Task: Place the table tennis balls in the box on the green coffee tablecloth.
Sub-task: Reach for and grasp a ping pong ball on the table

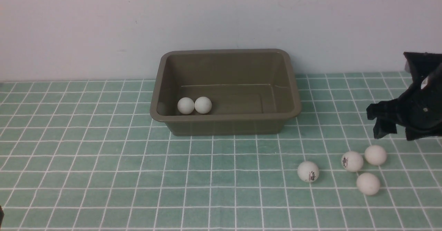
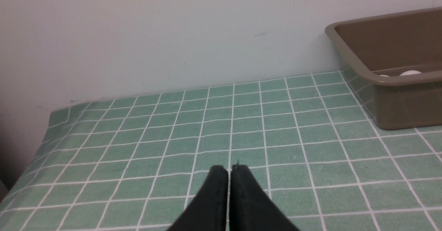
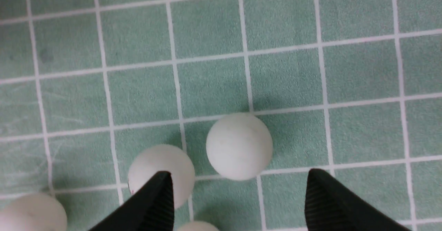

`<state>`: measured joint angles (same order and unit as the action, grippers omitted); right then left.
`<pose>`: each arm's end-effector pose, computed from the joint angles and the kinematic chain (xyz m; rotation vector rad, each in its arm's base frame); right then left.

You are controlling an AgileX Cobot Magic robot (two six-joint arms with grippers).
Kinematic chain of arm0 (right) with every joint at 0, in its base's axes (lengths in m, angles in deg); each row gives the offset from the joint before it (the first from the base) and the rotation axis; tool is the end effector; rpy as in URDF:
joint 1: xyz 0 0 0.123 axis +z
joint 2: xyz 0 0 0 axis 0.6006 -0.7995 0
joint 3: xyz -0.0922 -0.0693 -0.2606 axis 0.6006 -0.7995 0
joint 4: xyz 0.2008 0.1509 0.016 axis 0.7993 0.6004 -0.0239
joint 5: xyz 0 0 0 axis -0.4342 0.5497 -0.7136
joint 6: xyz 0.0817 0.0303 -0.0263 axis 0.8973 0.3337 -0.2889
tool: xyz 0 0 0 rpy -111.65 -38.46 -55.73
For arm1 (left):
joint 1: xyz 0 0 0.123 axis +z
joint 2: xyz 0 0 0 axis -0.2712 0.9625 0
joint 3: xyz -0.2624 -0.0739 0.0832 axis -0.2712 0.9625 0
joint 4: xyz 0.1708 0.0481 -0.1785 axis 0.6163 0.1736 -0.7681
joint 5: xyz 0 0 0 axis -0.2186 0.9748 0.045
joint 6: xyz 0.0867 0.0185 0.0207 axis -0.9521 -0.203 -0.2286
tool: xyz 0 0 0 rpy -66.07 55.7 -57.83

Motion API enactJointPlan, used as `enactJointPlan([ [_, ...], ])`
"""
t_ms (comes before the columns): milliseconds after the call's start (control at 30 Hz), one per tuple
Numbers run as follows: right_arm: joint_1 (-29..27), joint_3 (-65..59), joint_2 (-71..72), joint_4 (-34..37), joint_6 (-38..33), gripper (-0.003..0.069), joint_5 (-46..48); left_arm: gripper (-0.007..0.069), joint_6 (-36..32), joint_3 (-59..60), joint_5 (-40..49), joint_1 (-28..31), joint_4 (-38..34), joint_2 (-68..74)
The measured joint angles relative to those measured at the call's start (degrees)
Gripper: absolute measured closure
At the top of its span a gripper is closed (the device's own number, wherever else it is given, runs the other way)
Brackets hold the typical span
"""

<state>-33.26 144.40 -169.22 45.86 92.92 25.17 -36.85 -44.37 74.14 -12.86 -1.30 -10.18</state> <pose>0.3240 0.0210 0.2223 0.1777 2.8549 0.0569 0.0557 0.0036 0.1877 0.0236 1.6814 0.1101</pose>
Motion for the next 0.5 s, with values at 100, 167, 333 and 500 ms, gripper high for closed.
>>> enactJointPlan([
  [100,-0.1,-0.4,0.0,0.7,0.2,0.0199,-2.2,0.0632,0.0,0.0,0.0,0.0,0.0,0.0],
  [167,-0.1,-0.4,0.0,0.9,0.3,0.0199,-3.2,0.0632,0.0,0.0,0.0,0.0,0.0,0.0],
  [333,-0.1,-0.4,-1.9,1.0,0.3,0.0199,-3.9,0.0632,0.0,0.0,0.0,0.0,0.0,0.0],
  [500,-0.1,-0.5,-4.2,0.9,0.3,0.0199,-4.2,0.0632,0.0,0.0,0.0,0.0,0.0,0.0],
])
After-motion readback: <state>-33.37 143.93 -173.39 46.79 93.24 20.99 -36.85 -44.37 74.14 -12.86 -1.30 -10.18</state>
